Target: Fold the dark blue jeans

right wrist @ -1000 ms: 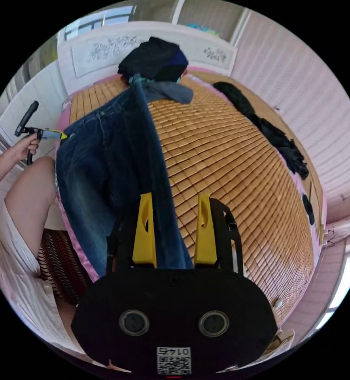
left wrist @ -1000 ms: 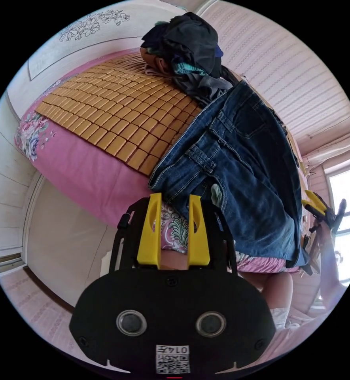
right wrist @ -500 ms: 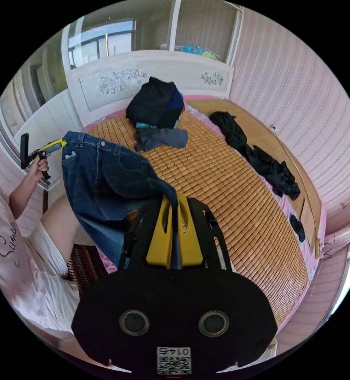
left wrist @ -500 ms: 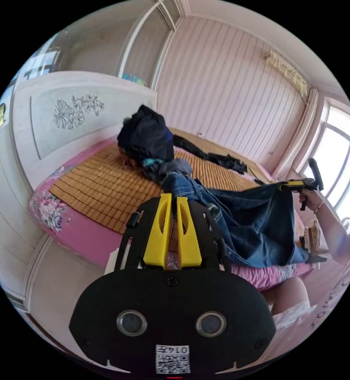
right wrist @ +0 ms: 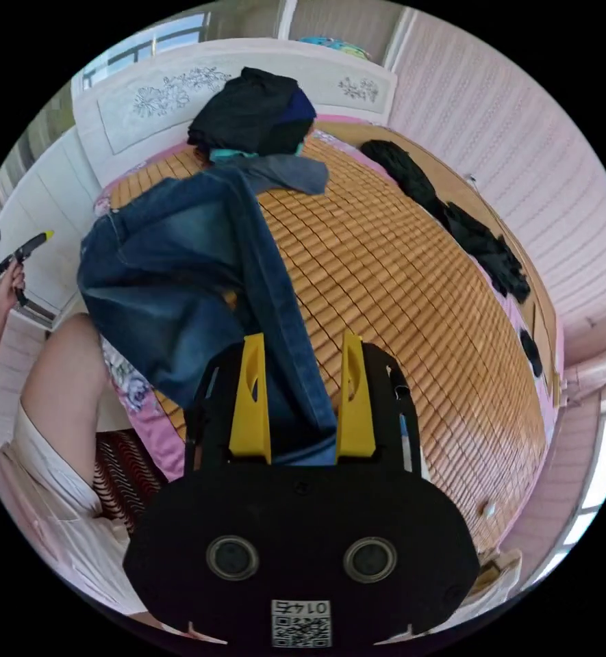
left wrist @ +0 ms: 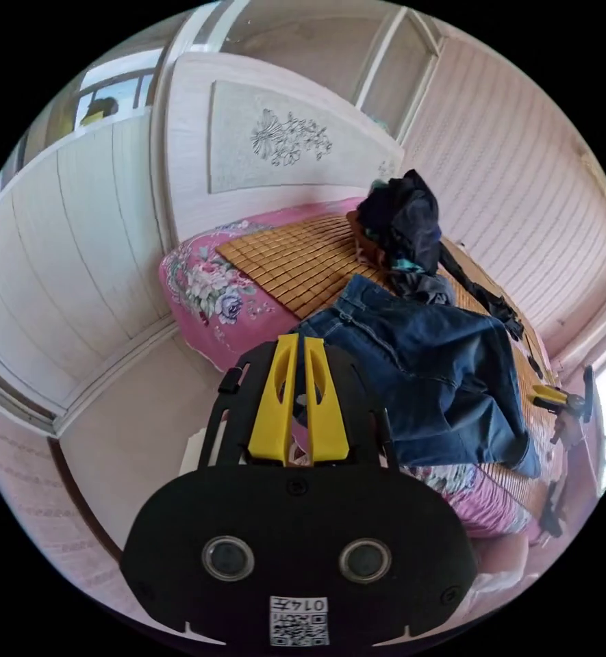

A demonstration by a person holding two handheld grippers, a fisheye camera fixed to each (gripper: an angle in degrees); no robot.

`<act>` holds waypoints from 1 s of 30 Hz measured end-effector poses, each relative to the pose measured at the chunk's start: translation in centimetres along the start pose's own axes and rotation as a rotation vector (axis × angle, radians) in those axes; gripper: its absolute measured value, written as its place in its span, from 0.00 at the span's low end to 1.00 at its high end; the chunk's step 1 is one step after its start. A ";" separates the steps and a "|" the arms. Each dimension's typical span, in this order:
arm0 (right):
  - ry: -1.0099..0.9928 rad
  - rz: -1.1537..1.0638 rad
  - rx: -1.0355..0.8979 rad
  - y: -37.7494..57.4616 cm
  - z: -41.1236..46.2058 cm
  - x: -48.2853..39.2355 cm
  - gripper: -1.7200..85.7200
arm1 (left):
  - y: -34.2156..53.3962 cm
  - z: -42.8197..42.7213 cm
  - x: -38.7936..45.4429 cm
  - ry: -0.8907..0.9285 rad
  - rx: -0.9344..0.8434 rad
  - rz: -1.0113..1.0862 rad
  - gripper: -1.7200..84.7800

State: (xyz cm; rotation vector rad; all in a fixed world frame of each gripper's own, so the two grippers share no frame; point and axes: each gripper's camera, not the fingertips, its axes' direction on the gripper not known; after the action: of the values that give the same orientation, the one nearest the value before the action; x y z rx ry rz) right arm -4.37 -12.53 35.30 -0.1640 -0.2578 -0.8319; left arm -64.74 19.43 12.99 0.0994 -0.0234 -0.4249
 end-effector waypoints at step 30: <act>-0.271 0.647 0.372 43.2 -10.4 8.5 0.08 | 9.3 8.5 47.2 0.620 -0.294 1.257 0.01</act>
State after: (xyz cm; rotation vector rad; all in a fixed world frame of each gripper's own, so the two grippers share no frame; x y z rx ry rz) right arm 35.05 7.63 25.96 -0.0042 -0.5725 -0.1089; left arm -18.29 7.64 22.52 -0.0863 0.5618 0.8706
